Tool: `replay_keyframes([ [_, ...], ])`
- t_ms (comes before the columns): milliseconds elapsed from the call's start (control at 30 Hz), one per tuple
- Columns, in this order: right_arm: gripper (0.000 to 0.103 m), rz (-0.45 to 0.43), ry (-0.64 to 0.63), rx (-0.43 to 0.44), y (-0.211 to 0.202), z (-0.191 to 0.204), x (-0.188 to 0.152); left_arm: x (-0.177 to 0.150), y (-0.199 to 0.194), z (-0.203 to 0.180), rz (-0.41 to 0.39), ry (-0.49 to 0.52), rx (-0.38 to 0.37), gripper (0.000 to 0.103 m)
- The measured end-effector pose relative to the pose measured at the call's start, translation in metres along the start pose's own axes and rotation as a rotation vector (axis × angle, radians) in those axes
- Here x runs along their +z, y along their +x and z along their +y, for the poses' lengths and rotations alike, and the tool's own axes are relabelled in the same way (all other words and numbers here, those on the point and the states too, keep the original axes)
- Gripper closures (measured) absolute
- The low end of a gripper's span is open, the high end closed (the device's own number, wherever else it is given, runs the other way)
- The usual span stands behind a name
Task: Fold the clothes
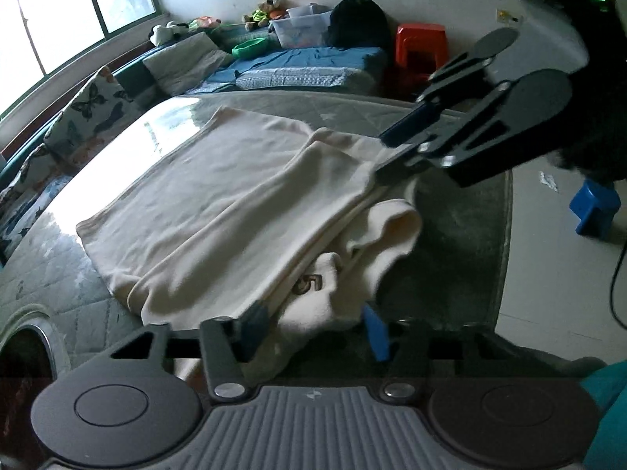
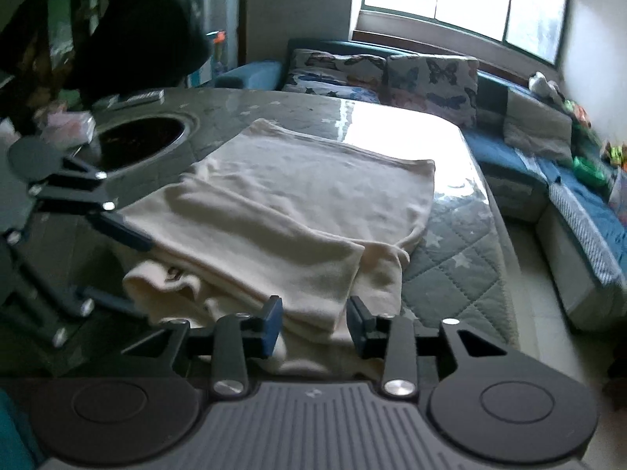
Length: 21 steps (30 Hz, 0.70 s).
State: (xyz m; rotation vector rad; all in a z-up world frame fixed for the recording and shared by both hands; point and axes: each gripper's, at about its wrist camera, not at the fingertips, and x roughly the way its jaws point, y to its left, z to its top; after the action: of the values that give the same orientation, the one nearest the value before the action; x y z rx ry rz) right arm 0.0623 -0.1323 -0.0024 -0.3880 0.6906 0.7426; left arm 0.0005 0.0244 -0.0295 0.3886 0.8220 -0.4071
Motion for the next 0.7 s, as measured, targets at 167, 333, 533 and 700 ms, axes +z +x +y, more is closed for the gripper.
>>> replay_keyframes([
  [167,0.054,0.015,-0.107,-0.012,-0.014,0.010,-0.007,0.001,-0.007,0.010,-0.038,-0.029,-0.021,0.086],
  [333,0.046,0.024,-0.210,0.002,-0.018,0.022,-0.018,0.012,-0.017,0.035,-0.078,-0.118,-0.058,0.088],
  [533,0.036,-0.060,-0.304,-0.026,-0.001,0.035,-0.021,0.017,-0.016,0.052,-0.073,-0.188,-0.100,0.088],
  [700,0.064,-0.079,-0.281,-0.026,0.018,0.035,-0.014,0.013,-0.013,0.053,-0.058,-0.205,-0.108,0.084],
])
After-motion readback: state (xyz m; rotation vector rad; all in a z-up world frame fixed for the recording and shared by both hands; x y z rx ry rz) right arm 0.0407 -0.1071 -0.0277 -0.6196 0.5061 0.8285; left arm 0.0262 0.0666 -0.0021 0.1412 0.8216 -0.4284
